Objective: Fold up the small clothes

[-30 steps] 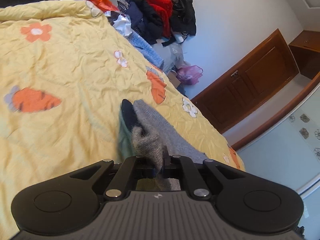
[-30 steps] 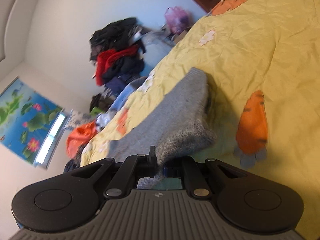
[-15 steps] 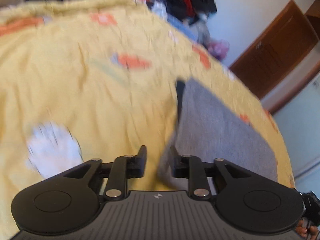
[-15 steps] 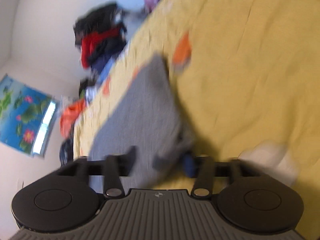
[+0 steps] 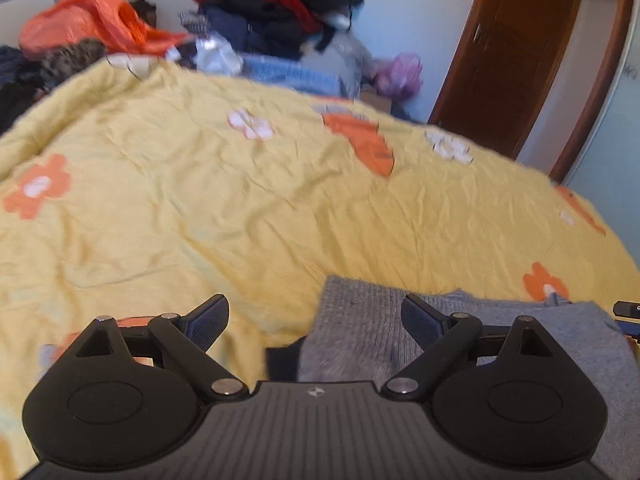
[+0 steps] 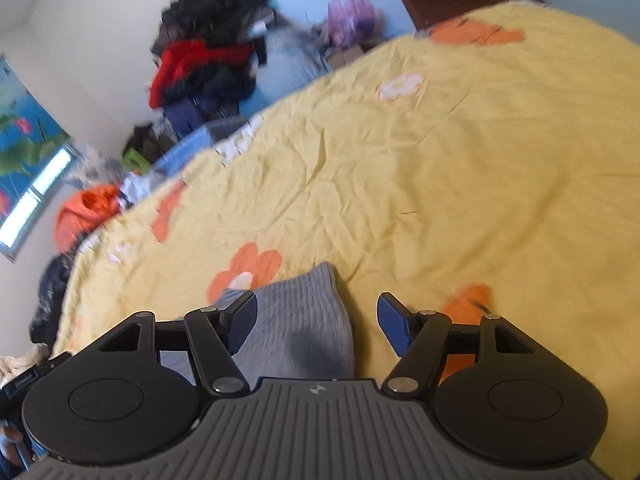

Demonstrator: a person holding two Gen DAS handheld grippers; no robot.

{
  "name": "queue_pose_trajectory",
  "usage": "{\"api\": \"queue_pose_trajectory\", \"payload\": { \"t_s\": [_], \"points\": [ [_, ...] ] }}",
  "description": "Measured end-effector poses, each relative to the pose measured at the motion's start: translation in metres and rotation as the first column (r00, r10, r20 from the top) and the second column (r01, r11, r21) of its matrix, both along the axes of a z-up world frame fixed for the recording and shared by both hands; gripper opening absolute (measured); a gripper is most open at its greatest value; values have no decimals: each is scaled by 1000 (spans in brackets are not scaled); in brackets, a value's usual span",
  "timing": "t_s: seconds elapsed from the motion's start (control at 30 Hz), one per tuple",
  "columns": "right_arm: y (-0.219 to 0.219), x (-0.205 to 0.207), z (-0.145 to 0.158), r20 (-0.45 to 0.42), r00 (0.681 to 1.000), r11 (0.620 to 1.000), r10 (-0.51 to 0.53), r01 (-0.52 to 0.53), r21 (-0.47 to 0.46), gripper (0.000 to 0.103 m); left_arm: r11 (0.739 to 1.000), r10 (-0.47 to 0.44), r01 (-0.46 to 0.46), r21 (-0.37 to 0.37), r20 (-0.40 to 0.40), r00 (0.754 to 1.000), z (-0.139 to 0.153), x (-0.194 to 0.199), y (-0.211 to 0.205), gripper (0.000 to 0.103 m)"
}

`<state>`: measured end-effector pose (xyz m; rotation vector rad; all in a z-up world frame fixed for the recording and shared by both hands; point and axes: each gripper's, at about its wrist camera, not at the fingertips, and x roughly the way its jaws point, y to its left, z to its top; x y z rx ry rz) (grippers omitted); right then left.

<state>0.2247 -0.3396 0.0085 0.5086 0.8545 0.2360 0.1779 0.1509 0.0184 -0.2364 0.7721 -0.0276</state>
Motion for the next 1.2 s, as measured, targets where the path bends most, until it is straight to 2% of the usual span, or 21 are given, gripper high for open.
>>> {"api": "queue_pose_trajectory", "payload": {
  "t_s": [0.03,0.07,0.1,0.13,0.17,0.27,0.47,0.53,0.63,0.7,0.77,0.8,0.83,0.9,0.93,0.97,1.0,1.03,1.07,1.1,1.2],
  "points": [
    [4,3,-5,-9,1000,1000,16,-16,2,67,1000,-15,15,-4,-15,1000,-5,8,-5,94],
    [8,4,-7,-1,999,999,34,-34,-2,66,999,-32,32,-5,-25,999,-11,13,-8,88],
    [12,5,-7,12,998,998,58,-57,-19,62,999,-44,44,3,-35,998,-15,16,-13,73],
    [17,4,-7,16,996,996,89,-88,-35,34,998,-59,60,20,-58,997,-20,20,-17,17],
    [23,5,-7,7,993,992,118,-117,-45,11,997,-72,74,31,-69,995,-23,22,-20,10],
    [28,0,-1,49,987,985,150,-146,-90,11,992,-86,88,85,-32,996,-16,15,-28,7],
    [16,-8,46,188,975,991,122,-130,32,11,994,-38,31,104,65,997,15,-8,-4,6],
    [23,0,45,184,974,990,135,-138,0,11,991,-10,3,132,56,998,12,-4,6,6],
    [36,18,22,147,982,992,118,-109,-64,11,987,25,-22,159,-16,1000,-9,9,11,6],
    [43,26,5,118,987,989,105,-91,-119,11,980,15,-7,199,-40,999,-17,10,2,8],
    [46,26,-4,59,995,991,77,-70,-114,18,970,22,-17,241,-19,1000,-10,0,-6,14],
    [44,20,-2,67,996,994,63,-56,-98,20,967,32,-31,254,1,999,-1,-7,-8,14],
    [42,10,7,99,993,995,57,-48,-92,22,959,57,-65,275,38,998,9,-17,-11,14],
    [41,-17,29,213,977,992,17,11,-130,26,948,101,-138,288,137,985,32,-40,-20,23],
    [43,-31,40,259,966,990,0,37,-139,31,956,84,-130,263,181,980,41,-51,-26,40],
    [48,-41,47,280,960,990,16,23,-136,43,968,49,-99,230,216,975,47,-60,-35,74],
    [56,-49,48,281,958,991,50,-12,-134,51,977,22,-71,201,237,971,50,-66,-46,90],
    [67,-54,48,273,959,989,82,-45,-137,65,983,-5,-43,179,255,967,49,-70,-57,99],
    [80,-58,43,261,959,985,113,-75,-153,69,985,-51,4,174,264,963,45,-70,-71,98],
    [92,-60,37,251,957,977,147,-100,-189,68,980,-85,35,196,251,964,37,-68,-84,98],
    [112,-64,12,210,962,941,177,-102,-323,64,960,-105,69,272,119,987,0,-55,-109,97]
  ]
}}
